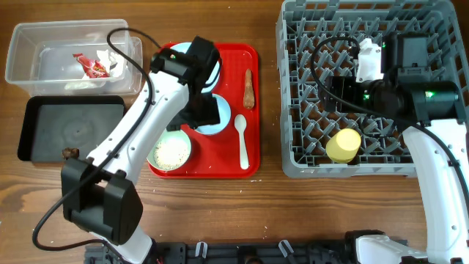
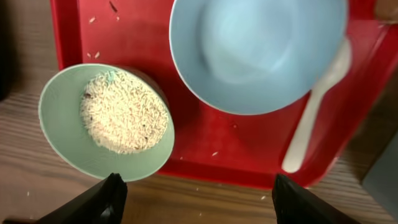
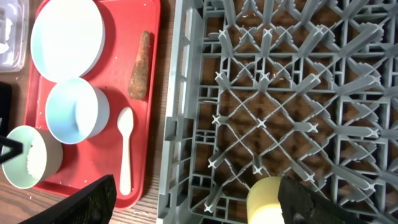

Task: Sort waste into correct bins and load items into the dishwasher rack
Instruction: 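Grasp the green rice bowl with the left gripper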

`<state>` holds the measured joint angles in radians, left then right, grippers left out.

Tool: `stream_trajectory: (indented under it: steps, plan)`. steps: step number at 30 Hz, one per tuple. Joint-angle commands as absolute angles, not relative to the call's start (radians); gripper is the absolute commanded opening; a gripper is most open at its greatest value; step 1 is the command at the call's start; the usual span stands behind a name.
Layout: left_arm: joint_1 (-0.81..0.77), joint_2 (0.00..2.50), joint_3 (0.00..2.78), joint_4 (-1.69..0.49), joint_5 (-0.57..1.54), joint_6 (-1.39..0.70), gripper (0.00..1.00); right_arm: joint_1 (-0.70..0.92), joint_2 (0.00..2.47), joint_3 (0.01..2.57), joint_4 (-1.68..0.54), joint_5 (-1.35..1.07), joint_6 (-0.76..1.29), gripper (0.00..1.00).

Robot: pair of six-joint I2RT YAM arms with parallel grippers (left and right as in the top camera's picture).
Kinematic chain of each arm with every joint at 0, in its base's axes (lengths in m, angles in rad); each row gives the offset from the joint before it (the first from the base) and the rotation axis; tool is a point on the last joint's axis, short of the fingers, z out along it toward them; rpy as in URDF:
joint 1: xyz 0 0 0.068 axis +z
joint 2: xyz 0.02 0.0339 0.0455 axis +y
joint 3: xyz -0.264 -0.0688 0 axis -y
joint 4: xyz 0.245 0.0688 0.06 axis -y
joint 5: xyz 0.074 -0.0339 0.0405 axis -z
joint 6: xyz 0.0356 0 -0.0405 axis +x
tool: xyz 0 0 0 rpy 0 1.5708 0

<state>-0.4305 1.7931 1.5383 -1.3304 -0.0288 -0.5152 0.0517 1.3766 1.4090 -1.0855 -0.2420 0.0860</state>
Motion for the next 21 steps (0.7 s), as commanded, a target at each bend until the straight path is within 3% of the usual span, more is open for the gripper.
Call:
stream_trajectory:
  steps: [1, 3, 11, 13, 18, 21]
  plan:
    - [-0.428, 1.791, 1.407, -1.301, -0.035, -0.516, 0.72, 0.056, 1.386, 1.399, -1.085, -0.230, 0.066, 0.85]
    - [-0.428, 1.784, 1.352, -1.274, -0.049, -0.463, 0.65, 0.056, 1.386, 1.399, -1.085, -0.230, 0.057, 0.85]
    - [-0.427, 1.771, 1.106, -1.022, -0.060, -0.363, 0.62, 0.056, 1.386, 1.399, -1.085, -0.230, 0.053, 0.85]
    - [-0.427, 1.771, 1.100, -1.003, -0.062, -0.353, 0.48, 0.056, 1.386, 1.399, -1.087, -0.230, 0.053, 0.85]
    - [-0.427, 1.771, 1.101, -0.979, -0.062, -0.347, 0.37, 0.056, 1.386, 1.399, -1.090, -0.230, 0.056, 0.86]
    - [-0.427, 1.771, 1.101, -0.976, -0.121, -0.347, 0.04, 0.056, 1.386, 1.399, -1.090, -0.231, 0.056, 0.86]
